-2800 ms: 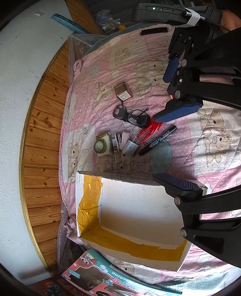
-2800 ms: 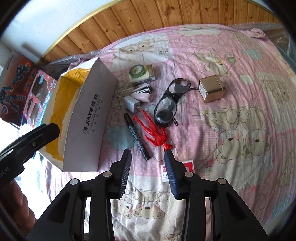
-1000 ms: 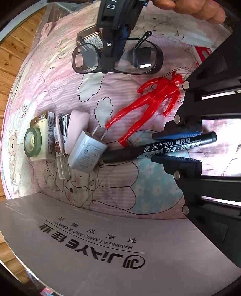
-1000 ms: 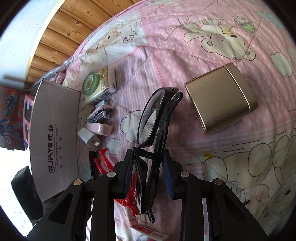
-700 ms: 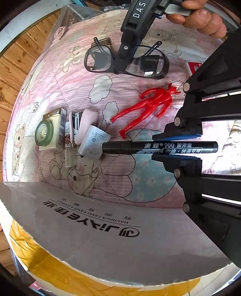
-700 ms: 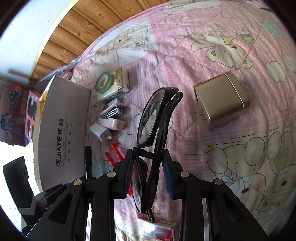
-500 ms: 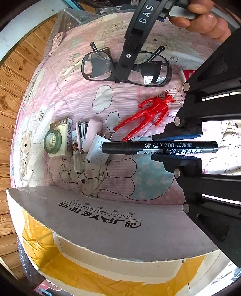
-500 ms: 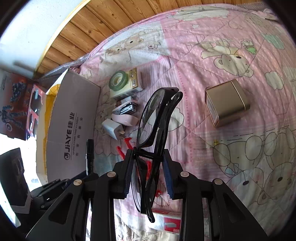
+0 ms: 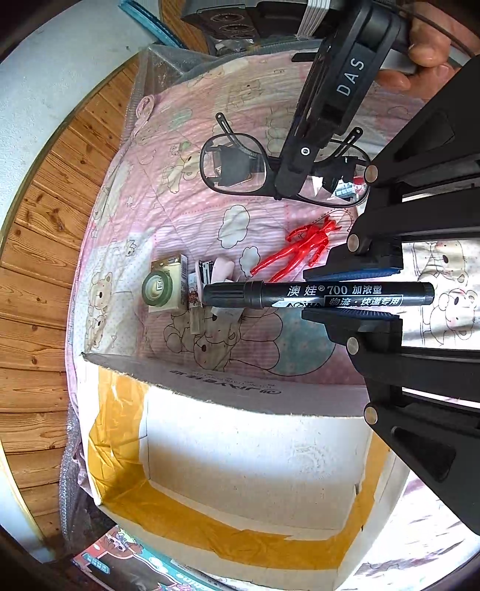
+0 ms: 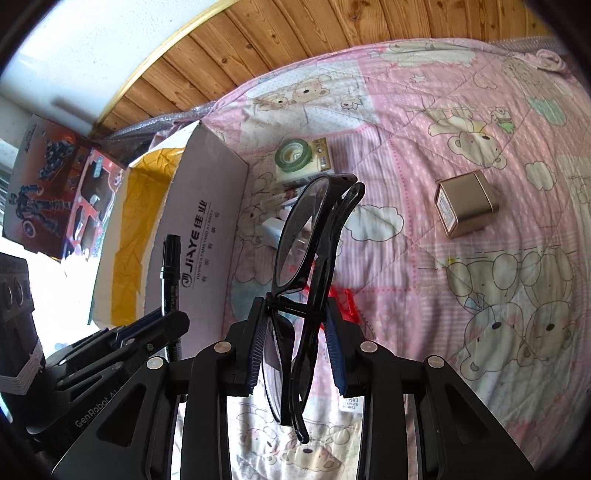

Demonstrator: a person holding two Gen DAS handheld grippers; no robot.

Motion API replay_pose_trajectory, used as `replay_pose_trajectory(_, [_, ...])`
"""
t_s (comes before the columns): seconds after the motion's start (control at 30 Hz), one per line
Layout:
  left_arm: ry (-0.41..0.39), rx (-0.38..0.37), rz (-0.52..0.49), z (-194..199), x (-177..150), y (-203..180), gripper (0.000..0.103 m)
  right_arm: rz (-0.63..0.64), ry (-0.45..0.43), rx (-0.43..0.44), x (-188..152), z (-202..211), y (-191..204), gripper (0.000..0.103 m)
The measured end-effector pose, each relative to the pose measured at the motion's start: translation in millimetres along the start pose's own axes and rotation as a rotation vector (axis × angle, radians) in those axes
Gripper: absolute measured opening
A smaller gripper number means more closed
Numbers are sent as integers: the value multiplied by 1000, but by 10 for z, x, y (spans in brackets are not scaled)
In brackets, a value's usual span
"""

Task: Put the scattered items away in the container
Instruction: 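Carry the marker and glasses with both tools over the white box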

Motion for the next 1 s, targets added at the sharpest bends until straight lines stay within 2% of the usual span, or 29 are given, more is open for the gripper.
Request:
replay_pose_trajectory(0.63, [-154, 18, 96, 849, 133, 636, 14, 227, -64, -10, 66, 420, 1158, 32])
replay_pose_trajectory(1.0, [-222, 33, 188, 1135, 193, 1151, 14, 374, -48, 22, 90, 269, 1941, 32])
Point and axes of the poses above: each gripper's, at about its wrist camera, not at the fingertips, and z roughly against the way its jaws point, y to its left, x to its top, the point moved 3 cm from there along -z, roughly the way its jaws point, and after that the axes turned 3 degrees about -y, right-handed, at the moved point
